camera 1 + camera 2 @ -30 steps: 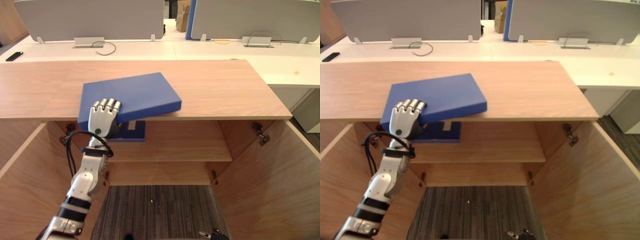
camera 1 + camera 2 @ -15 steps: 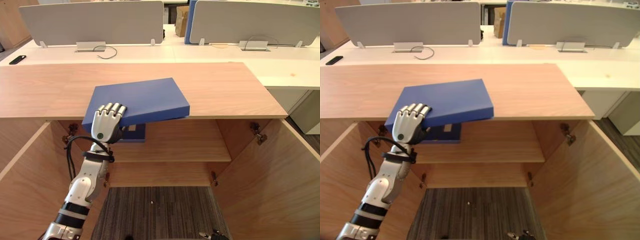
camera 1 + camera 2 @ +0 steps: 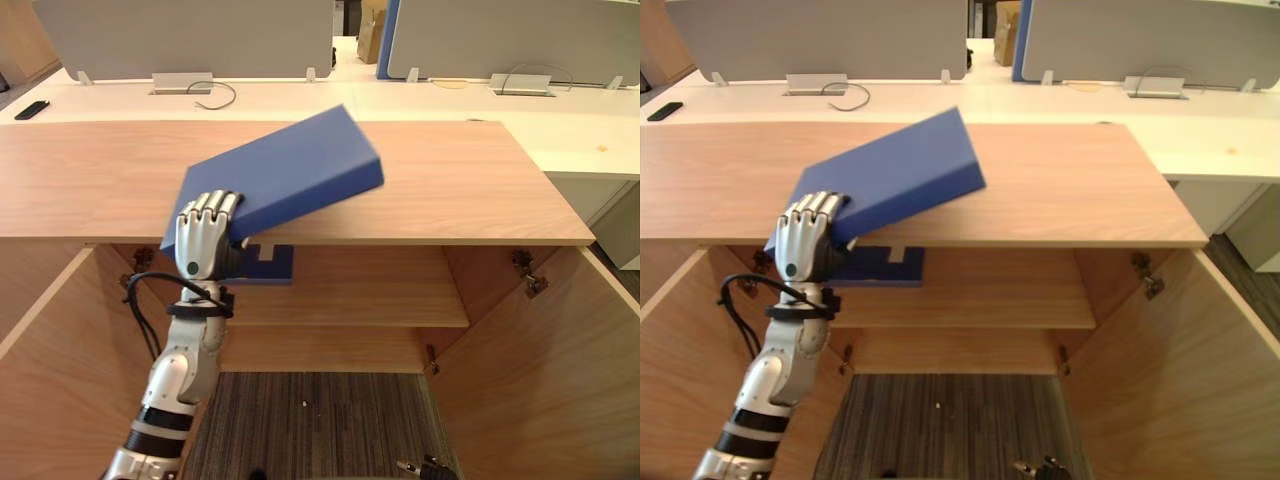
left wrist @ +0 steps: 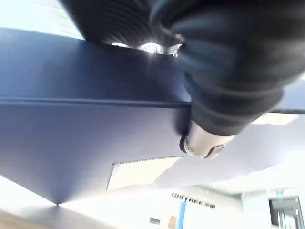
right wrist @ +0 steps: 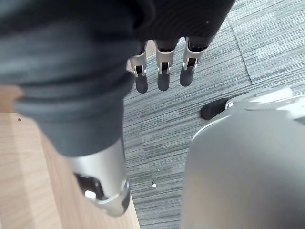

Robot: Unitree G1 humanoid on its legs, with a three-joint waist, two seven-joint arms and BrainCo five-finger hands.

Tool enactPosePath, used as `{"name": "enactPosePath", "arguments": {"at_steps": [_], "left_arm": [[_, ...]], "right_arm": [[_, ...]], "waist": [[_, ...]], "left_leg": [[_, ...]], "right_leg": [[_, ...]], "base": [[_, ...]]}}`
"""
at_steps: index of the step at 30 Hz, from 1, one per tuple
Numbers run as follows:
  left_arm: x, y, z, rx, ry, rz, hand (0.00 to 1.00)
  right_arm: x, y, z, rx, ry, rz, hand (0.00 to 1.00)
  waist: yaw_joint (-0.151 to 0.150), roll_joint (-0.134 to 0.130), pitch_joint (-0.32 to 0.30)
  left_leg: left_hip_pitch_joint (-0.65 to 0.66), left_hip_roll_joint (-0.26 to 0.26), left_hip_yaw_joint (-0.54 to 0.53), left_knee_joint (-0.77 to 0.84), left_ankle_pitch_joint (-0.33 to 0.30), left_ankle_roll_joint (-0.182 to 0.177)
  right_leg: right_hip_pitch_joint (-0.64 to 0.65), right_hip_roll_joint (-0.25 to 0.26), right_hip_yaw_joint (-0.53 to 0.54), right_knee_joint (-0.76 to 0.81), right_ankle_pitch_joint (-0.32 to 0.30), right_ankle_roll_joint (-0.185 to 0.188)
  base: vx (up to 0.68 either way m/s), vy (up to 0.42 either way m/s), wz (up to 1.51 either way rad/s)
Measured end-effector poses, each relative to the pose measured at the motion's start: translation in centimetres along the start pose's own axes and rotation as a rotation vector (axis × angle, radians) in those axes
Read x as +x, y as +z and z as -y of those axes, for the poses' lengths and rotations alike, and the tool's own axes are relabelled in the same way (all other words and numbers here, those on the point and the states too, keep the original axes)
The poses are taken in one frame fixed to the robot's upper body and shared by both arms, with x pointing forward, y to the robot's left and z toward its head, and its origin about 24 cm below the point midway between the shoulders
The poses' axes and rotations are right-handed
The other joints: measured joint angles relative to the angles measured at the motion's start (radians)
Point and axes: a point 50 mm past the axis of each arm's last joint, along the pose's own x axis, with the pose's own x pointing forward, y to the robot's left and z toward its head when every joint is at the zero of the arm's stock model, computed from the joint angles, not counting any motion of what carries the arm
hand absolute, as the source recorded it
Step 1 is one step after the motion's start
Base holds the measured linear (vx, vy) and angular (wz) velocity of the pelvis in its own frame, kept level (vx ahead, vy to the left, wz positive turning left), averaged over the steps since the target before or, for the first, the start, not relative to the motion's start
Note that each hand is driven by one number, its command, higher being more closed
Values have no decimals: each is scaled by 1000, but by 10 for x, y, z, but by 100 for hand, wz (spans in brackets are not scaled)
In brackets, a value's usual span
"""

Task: Walk over to the cabinet, pick up the folder, carry it to the office cabinet, place the folder inside the office cabinet, then close the office cabinet door

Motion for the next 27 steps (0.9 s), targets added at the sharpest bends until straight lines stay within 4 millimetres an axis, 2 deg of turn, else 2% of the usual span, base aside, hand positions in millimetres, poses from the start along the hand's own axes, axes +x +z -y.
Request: {"name": "enactPosePath", "arguments": {"at_steps": [5, 11, 14, 15, 19, 21, 23, 24, 25, 26, 27], "left_arm": [[-1, 8, -1, -170, 40, -61, 100], [0, 21, -15, -324, 114, -74, 100], [2, 33, -26, -443, 167, -54, 100], [2, 38, -34, -510, 196, -37, 100], [-4, 41, -44, -719, 207, -43, 100], [-6, 40, -45, -937, 178, -68, 100], [-6, 37, -47, -1065, 166, -86, 100], [-5, 34, -48, -1167, 156, -98, 100], [-5, 33, -48, -1197, 154, -101, 100], [-5, 28, -50, -1270, 157, -107, 100], [-5, 27, -51, -1289, 161, -107, 100]], "right_arm": [[-1, -3, 1, -2, -8, -8, 0], [-2, -7, 4, 40, -26, -11, 0], [-5, -5, 5, 120, -30, 33, 0], [-9, 7, 4, 187, -23, 116, 0], [-29, 48, 1, 379, 17, 388, 0], [-54, 82, -1, 524, 52, 610, 0], [-74, 104, -2, 572, 73, 746, 0], [-98, 125, 3, 586, 86, 889, 0], [-105, 130, 5, 589, 83, 933, 0], [-130, 146, 16, 590, 56, 1076, 0], [-140, 151, 20, 576, 33, 1135, 0]], "waist": [[1, 1, -1], [3, 6, -6], [3, 7, -9], [-2, 8, -14], [-22, 7, -31], [-36, 10, -37], [-40, 12, -38], [-49, 13, -38], [-49, 13, -38], [-52, 17, -39], [-54, 18, -42]], "left_leg": [[-7, 11, 14, -5, 2, 3], [-24, 14, 16, -6, 17, -3], [-32, 16, 20, -6, 24, 1], [-40, 16, 26, -5, 29, 2], [-37, 18, 54, 0, 29, 2], [-35, 21, 65, 0, 29, 2], [-33, 26, 81, 0, 28, 1], [-29, 28, 93, -1, 26, -1], [-27, 29, 100, -1, 24, -1], [-20, 31, 120, -2, 14, -5], [-19, 31, 127, -4, 11, -7]], "right_leg": [[-38, 9, 25, 32, 1, -3], [-56, 13, 46, 27, -1, 0], [-72, 15, 51, 30, -2, 1], [-85, 16, 54, 36, 0, 2], [-100, 16, 79, 42, 1, 3], [-107, 20, 90, 48, 2, 2], [-121, 24, 108, 59, 3, 1], [-128, 26, 122, 62, 5, 2], [-130, 27, 129, 62, 6, 3], [-138, 29, 147, 63, 8, 4], [-142, 30, 156, 63, 9, 5]], "base": [[-126, 3, -15], [-105, 5, -4], [-45, -2, -5], [5, 7, -13], [25, 12, -18], [-6, 4, -16], [-43, 6, -26], [-71, 21, -30], [-65, 25, -42], [-55, 27, -36], [-42, 27, -43]]}}
